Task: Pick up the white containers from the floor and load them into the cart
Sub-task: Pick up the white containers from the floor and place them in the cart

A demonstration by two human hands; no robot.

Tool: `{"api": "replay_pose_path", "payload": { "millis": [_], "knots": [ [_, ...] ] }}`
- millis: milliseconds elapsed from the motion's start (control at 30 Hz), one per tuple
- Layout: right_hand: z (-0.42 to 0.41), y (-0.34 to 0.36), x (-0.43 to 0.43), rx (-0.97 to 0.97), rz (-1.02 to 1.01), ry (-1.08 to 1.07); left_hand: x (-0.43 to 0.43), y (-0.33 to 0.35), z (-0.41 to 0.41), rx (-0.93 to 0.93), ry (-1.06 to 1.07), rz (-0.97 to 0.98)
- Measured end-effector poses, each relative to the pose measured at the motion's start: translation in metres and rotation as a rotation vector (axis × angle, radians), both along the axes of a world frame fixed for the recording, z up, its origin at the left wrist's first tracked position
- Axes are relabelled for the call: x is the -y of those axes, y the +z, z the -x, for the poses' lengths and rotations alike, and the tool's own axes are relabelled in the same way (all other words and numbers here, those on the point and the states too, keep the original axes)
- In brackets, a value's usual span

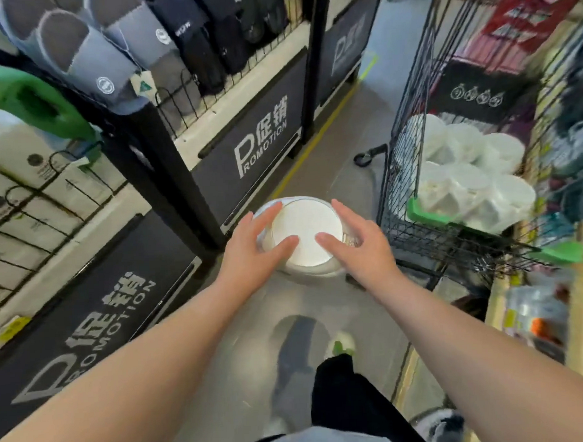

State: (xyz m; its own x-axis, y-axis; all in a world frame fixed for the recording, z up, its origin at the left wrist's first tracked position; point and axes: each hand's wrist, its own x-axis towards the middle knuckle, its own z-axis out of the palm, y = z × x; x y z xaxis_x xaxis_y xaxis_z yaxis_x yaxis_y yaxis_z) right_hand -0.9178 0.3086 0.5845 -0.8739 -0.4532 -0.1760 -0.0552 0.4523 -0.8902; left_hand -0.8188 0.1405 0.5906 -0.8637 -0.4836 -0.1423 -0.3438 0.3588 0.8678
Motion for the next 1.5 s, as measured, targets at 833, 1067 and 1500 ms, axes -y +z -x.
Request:
{"api": "replay_pose_path", "payload": {
  "millis": [833,1067,1500],
  "knots": [
    [0.324,0.057,-0.128,-0.104,0.122,-0.671,-0.104,0.049,0.453,-0.168,-0.611,-0.001],
    [0.375,0.047,-0.164,-0.045,0.194,-0.877,-0.147,0.042,0.548,-0.131,-0.833,0.030],
    [0.486,0.005,-0.260,0.086,0.040,-0.922,-0.254,-0.021,0.660,0.002,-0.739,-0.074]
  ]
}}
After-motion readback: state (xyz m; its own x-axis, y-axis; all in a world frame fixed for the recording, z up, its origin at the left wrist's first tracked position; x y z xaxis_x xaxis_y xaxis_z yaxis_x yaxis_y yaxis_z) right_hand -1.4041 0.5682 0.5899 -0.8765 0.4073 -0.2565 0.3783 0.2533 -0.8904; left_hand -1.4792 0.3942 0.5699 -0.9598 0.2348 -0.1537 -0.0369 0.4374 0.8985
